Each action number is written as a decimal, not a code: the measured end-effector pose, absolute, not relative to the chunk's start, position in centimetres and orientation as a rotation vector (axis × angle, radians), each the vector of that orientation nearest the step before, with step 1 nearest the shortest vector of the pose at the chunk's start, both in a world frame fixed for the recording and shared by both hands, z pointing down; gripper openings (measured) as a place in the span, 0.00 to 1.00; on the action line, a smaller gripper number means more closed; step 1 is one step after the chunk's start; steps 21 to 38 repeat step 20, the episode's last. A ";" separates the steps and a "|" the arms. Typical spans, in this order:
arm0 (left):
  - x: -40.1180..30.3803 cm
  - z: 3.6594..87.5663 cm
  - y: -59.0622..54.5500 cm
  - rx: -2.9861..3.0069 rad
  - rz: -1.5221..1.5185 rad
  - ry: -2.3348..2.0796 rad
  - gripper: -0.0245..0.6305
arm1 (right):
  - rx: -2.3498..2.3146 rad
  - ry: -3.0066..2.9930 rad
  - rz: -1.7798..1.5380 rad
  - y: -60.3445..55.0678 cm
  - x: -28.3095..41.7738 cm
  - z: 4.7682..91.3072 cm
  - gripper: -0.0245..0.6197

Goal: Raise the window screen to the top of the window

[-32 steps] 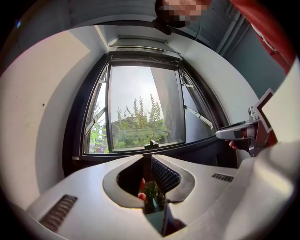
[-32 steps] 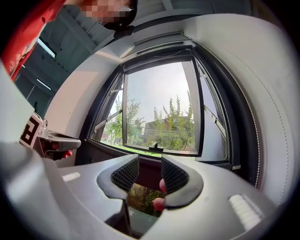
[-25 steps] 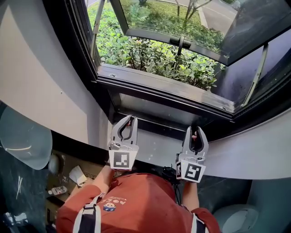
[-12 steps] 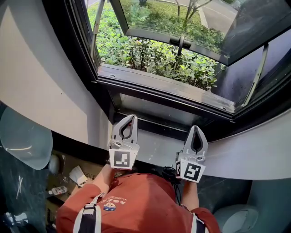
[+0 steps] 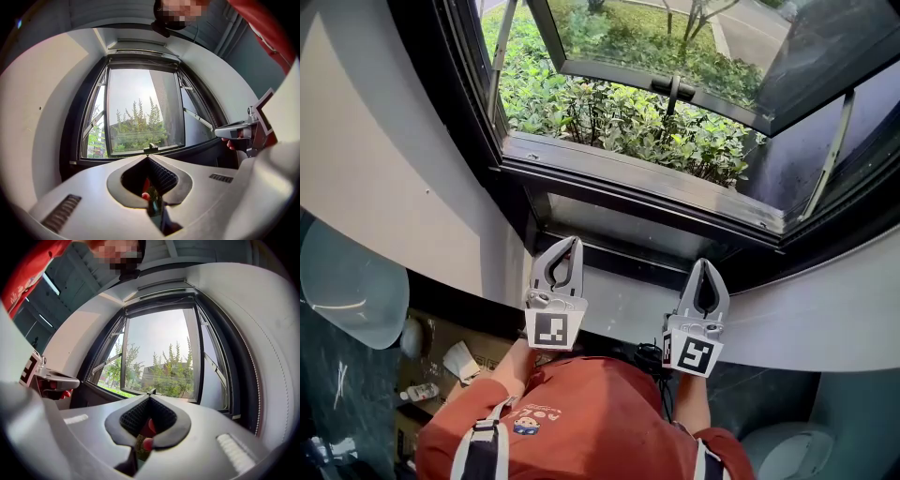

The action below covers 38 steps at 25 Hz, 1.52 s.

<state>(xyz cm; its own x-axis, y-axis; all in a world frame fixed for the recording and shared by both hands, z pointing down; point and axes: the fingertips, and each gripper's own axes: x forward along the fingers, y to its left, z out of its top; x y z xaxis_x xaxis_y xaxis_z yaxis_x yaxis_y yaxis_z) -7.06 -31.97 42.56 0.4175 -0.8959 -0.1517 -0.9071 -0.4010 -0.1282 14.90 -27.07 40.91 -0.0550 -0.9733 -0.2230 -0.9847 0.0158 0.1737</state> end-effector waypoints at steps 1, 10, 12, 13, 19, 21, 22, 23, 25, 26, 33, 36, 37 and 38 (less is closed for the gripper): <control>-7.0 42.5 -31.9 -2.480 0.087 1.597 0.05 | -2.132 2.209 0.443 -27.0 14.9 40.8 0.05; -6.7 42.3 -31.9 -2.485 0.109 1.587 0.05 | -2.140 2.204 0.459 -26.9 15.0 40.9 0.05; -6.6 42.3 -32.0 -2.485 0.110 1.581 0.05 | -2.140 2.206 0.463 -26.9 14.9 40.8 0.05; -6.6 42.3 -32.0 -2.488 0.108 1.582 0.05 | -2.140 2.208 0.465 -26.9 14.9 40.8 0.05; -6.5 42.4 -31.9 -2.489 0.100 1.575 0.05 | -2.135 2.220 0.480 -26.9 14.6 40.8 0.05; -6.4 42.4 -31.8 -2.490 0.098 1.574 0.05 | -2.135 2.222 0.483 -26.9 14.6 40.8 0.05; -6.4 42.4 -31.8 -2.490 0.098 1.574 0.05 | -2.135 2.222 0.483 -26.9 14.6 40.8 0.05; -6.4 42.4 -31.8 -2.490 0.098 1.574 0.05 | -2.135 2.222 0.483 -26.9 14.6 40.8 0.05; -6.4 42.4 -31.8 -2.490 0.098 1.574 0.05 | -2.135 2.222 0.483 -26.9 14.6 40.8 0.05; -6.4 42.4 -31.8 -2.490 0.098 1.574 0.05 | -2.135 2.222 0.483 -26.9 14.6 40.8 0.05; -6.4 42.4 -31.8 -2.490 0.098 1.574 0.05 | -2.135 2.222 0.483 -26.9 14.6 40.8 0.05; -6.4 42.4 -31.8 -2.490 0.098 1.574 0.05 | -2.135 2.222 0.483 -26.9 14.6 40.8 0.05; -6.4 42.4 -31.8 -2.490 0.098 1.574 0.05 | -2.135 2.222 0.483 -26.9 14.6 40.8 0.05; -6.4 42.4 -31.8 -2.490 0.098 1.574 0.05 | -2.135 2.222 0.483 -26.9 14.6 40.8 0.05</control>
